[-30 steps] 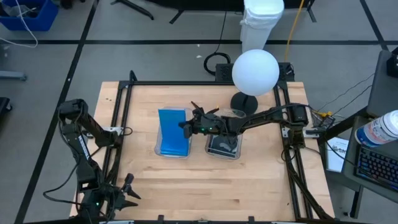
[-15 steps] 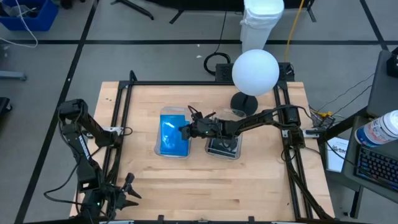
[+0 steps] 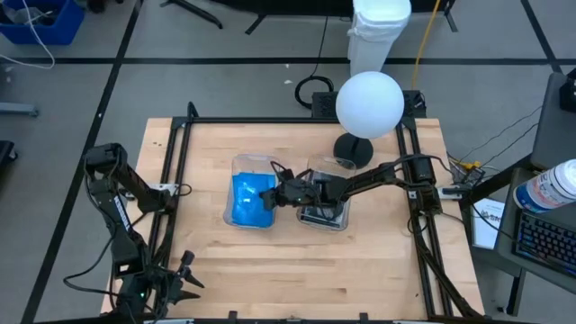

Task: Pick & place jewel cases by type
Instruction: Put the blue CD case into the left transparent bin, then return to Home Position

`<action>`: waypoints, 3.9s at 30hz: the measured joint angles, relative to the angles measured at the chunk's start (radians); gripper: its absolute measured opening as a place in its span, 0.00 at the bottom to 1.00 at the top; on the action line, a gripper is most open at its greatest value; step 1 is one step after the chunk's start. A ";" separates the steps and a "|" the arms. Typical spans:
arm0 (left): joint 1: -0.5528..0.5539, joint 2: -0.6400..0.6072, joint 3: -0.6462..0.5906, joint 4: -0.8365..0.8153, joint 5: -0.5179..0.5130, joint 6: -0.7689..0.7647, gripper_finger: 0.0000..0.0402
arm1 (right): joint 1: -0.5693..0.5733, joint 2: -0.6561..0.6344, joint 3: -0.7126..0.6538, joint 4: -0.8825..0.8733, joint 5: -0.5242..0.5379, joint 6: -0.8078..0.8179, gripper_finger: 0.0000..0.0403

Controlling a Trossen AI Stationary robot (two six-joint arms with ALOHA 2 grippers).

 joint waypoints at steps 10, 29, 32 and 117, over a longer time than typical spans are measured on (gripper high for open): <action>0.000 0.000 0.000 0.003 0.054 -0.107 0.33 | 0.007 -0.004 0.000 -0.011 0.018 -0.264 0.12; 0.029 0.000 0.000 0.003 0.082 -0.075 0.33 | 0.017 -0.005 0.000 -0.001 0.022 -0.437 0.42; 0.037 0.000 0.000 0.001 0.084 -0.075 0.33 | 0.017 -0.005 0.000 0.004 0.022 -0.438 0.44; 0.995 -1.121 -0.112 -0.067 0.522 1.064 0.01 | 0.321 -1.866 -0.983 -0.254 -0.025 -1.271 0.00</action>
